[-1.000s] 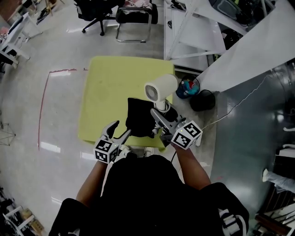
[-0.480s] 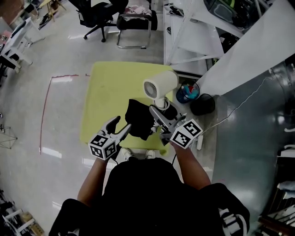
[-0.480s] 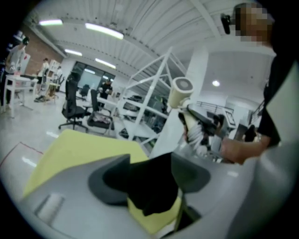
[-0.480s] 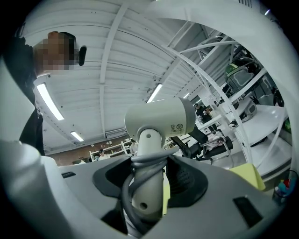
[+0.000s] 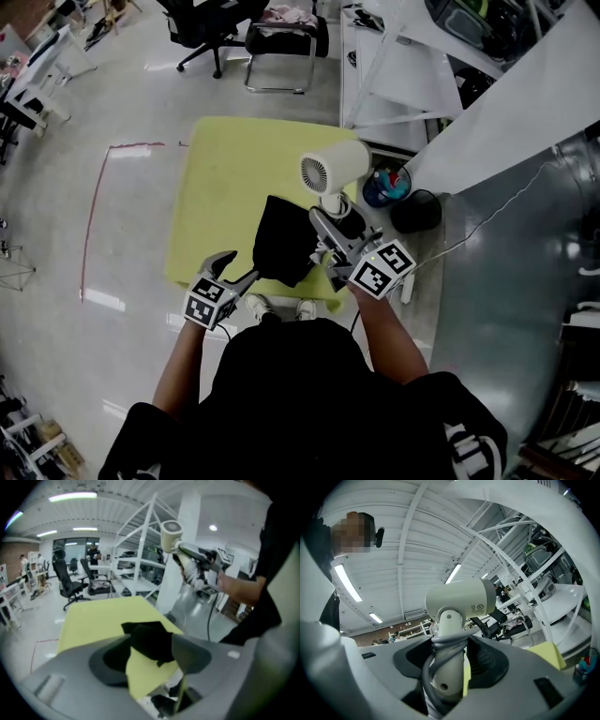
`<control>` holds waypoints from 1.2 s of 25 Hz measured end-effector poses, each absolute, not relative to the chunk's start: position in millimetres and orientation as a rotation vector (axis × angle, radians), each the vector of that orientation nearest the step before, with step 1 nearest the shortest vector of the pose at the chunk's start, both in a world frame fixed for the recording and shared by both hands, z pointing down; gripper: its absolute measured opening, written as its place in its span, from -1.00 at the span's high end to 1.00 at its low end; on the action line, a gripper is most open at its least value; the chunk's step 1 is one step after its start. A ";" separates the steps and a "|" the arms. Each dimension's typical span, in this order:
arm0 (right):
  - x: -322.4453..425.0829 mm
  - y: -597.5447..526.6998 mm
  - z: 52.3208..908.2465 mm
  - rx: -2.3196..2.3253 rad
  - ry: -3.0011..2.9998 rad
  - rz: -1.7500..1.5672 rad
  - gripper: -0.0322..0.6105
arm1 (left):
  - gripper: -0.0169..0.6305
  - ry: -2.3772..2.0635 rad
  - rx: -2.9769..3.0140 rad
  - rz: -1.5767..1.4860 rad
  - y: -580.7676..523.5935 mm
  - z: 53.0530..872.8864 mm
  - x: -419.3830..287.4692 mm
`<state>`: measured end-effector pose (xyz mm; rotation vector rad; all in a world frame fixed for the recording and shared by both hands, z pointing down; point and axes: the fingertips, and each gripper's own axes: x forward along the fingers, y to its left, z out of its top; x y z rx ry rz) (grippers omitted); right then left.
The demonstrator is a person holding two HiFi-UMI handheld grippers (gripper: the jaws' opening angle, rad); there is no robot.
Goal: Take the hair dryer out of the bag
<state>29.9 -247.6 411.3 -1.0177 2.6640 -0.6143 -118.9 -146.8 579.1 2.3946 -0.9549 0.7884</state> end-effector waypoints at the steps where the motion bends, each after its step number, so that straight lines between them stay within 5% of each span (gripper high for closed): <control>1: 28.0 -247.6 412.1 -1.013 2.666 -0.618 0.24 | 0.09 -0.956 2.387 0.786 -144.0 578.4 -122.1; 8: 13.2 -245.4 411.5 -0.960 2.678 -0.623 0.24 | 0.09 -0.974 2.364 0.825 -131.8 571.1 -141.4; 13: 13.4 -242.9 408.9 -1.004 2.689 -0.555 0.24 | 0.30 -1.230 2.403 0.580 -164.5 528.2 -148.4; 20: 23.4 -241.2 402.8 -1.102 2.703 -0.480 0.24 | 0.91 -1.627 2.513 0.245 -211.7 437.8 -150.3; 30: 34.2 -236.8 400.1 -1.250 2.720 -0.372 0.24 | 0.92 -1.590 2.544 0.172 -221.8 415.7 -124.2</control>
